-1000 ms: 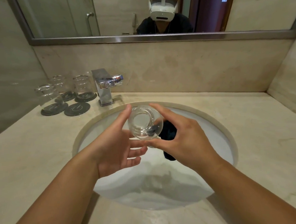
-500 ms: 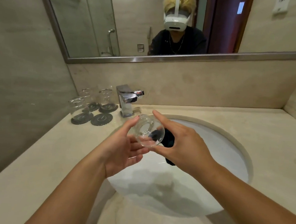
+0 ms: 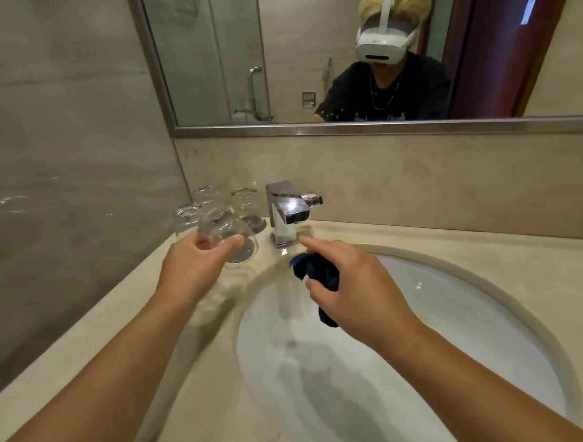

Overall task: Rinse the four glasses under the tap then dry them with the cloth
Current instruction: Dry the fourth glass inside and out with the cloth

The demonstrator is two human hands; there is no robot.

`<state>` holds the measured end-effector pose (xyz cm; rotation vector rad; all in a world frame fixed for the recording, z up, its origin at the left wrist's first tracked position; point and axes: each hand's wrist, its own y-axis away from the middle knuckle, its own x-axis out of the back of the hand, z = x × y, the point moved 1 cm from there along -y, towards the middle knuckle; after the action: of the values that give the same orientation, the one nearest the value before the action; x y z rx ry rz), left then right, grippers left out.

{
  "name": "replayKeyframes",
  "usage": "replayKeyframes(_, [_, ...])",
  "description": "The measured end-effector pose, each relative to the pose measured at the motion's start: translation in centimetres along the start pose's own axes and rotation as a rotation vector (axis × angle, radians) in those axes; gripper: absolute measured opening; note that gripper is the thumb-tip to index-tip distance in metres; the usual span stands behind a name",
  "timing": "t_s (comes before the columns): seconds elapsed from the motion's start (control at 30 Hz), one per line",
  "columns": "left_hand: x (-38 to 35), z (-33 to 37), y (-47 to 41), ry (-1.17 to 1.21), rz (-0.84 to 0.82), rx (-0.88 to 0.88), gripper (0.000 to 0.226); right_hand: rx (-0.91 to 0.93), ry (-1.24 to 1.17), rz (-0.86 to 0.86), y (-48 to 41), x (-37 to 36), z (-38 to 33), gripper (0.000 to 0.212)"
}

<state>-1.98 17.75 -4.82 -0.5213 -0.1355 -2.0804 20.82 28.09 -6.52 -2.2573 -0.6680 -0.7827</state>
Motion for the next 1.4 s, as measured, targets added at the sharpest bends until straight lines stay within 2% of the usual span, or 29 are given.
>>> replayKeyframes(0.2, [-1.0, -1.6, -4.4, -0.145, 0.064, -0.077, 0.033, 0.053, 0.036, -0.063, -2.0, -1.9, 0.2, 0.057])
replayKeyframes(0.37, [-2.7, -1.9, -6.2, -0.215, 0.064, -0.092, 0.044, 0.057, 0.027, -0.100, -2.4, -2.8, 1.1, 0.052])
replayKeyframes(1.07, [-4.9, -2.6, -7.0, -0.221, 0.076, -0.061, 0.042, 0.020, 0.002, -0.099, -2.5, -3.0, 2.3, 0.052])
replayKeyframes(1.3, [-4.7, -2.8, -6.6, -0.208, 0.051, -0.041, 0.083, 0.021, -0.006, -0.091, -2.0, -2.4, 1.9, 0.052])
replayKeyframes(1.4, [-4.1, -3.0, -5.7, -0.191, 0.047, -0.049, 0.082, 0.021, -0.014, -0.081, -1.6, -1.8, 1.5, 0.052])
